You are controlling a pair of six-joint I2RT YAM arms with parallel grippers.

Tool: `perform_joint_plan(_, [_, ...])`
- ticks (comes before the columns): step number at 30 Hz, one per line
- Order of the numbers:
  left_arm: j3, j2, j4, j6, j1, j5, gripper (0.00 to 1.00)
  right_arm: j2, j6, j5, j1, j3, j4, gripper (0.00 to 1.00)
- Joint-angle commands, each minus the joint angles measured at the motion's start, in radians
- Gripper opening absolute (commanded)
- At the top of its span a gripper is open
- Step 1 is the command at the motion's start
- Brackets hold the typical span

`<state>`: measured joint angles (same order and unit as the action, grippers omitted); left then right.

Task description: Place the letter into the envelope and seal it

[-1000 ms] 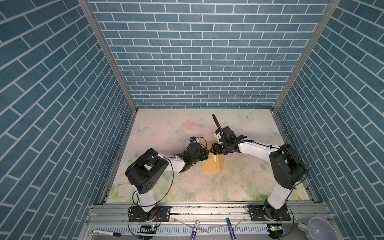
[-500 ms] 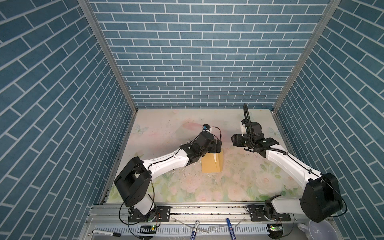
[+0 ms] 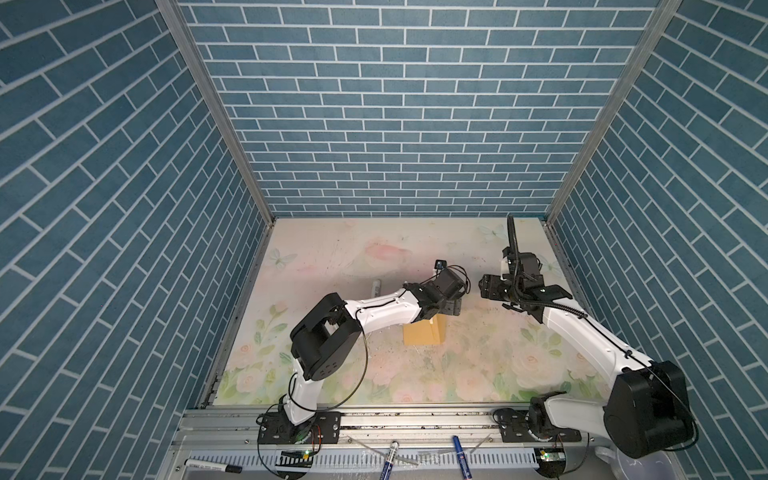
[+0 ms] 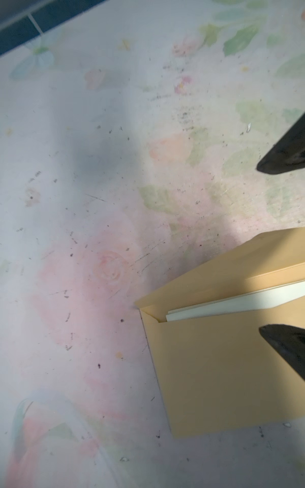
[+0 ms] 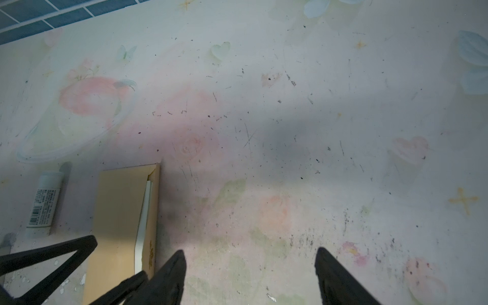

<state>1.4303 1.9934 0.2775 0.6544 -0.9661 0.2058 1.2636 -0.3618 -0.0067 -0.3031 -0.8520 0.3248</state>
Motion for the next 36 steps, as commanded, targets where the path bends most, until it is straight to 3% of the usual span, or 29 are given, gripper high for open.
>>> perform_joint_plan(1, [0.049,0.046,0.044,0.011,-0.018,0.036,0.87,-0.024,-0.006,-0.014,0.011,0.031,-0.01,0.77])
perform_joint_plan(9, [0.104,0.132,0.065,-0.013,-0.022,0.092,0.71,-0.026,-0.009,-0.038,0.022,0.05,-0.03,0.78])
perform_joint_plan(24, [0.176,0.161,0.094,-0.126,-0.023,0.133,0.2,-0.041,-0.006,-0.039,0.028,0.073,-0.051,0.78])
perform_joint_plan(28, [0.19,0.122,0.092,-0.26,-0.023,0.136,0.1,-0.062,-0.006,-0.018,0.033,0.08,-0.053,0.77])
perform_joint_plan(36, [0.224,0.027,0.075,-0.789,-0.022,0.161,0.0,-0.104,-0.017,0.034,0.048,0.096,-0.045,0.77])
